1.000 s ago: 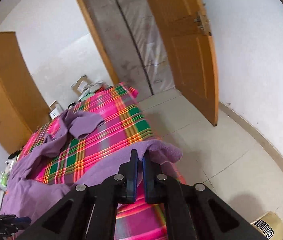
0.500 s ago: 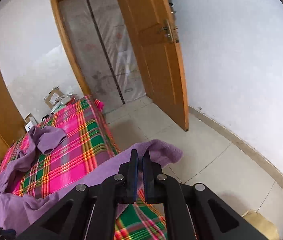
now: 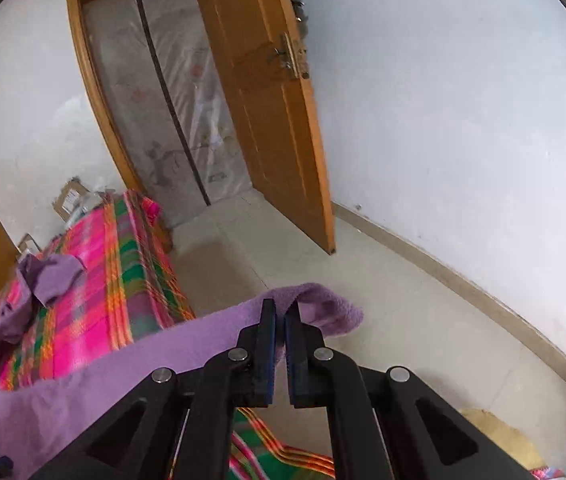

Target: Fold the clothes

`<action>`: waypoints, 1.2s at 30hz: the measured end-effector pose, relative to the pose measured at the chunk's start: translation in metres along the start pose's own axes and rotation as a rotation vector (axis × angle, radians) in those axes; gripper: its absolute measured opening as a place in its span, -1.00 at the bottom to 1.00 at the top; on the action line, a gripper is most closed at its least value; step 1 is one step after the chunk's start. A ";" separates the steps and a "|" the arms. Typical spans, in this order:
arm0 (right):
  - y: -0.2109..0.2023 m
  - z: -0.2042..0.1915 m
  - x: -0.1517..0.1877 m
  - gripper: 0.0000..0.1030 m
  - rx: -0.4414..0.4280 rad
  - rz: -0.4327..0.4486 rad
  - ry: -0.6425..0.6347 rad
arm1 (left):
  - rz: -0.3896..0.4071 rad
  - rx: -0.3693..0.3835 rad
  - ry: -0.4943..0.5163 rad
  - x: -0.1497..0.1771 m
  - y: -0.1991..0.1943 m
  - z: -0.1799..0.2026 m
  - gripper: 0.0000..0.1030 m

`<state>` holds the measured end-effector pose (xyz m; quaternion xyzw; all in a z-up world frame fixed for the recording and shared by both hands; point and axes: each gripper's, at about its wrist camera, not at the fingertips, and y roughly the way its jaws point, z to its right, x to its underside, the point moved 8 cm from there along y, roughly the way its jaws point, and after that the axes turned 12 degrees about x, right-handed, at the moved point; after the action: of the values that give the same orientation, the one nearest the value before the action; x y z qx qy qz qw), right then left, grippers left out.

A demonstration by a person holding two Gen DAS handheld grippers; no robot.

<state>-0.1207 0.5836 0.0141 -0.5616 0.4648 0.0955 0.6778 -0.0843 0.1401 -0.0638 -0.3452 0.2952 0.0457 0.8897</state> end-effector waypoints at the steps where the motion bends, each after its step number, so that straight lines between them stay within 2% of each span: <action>1: 0.004 0.002 0.005 -0.92 0.009 -0.015 -0.007 | -0.002 0.004 0.001 0.000 0.001 0.000 -0.53; 7: 0.029 0.012 0.029 -0.91 0.049 -0.113 -0.027 | -0.013 0.028 0.011 0.006 0.002 0.006 -0.53; 13: 0.031 0.020 0.038 -0.91 0.100 -0.120 -0.010 | -0.016 0.040 0.015 0.009 0.003 0.009 -0.53; 21: 0.045 0.030 0.046 -0.86 0.136 -0.207 0.042 | -0.018 0.066 0.015 0.010 0.005 0.011 -0.53; 26: 0.023 0.024 0.034 -0.85 0.195 -0.129 0.000 | -0.020 0.087 0.013 0.016 -0.001 0.014 -0.53; 29: 0.007 0.026 0.023 -0.80 0.305 -0.064 -0.035 | -0.028 0.107 0.017 0.021 -0.001 0.018 -0.53; 31: 0.001 0.022 0.018 -0.80 0.299 -0.045 -0.039 | -0.036 0.121 0.022 0.024 0.000 0.021 -0.53; 34: -0.006 0.001 0.016 -0.78 0.222 -0.043 -0.048 | -0.047 0.141 0.028 0.029 0.001 0.025 -0.53; 36: -0.010 -0.025 0.017 -0.72 0.132 -0.042 -0.086 | -0.055 0.154 0.032 0.032 0.002 0.028 -0.53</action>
<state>-0.1180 0.5519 0.0101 -0.5209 0.4285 0.0745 0.7345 -0.0450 0.1552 -0.0660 -0.2842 0.3026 -0.0070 0.9097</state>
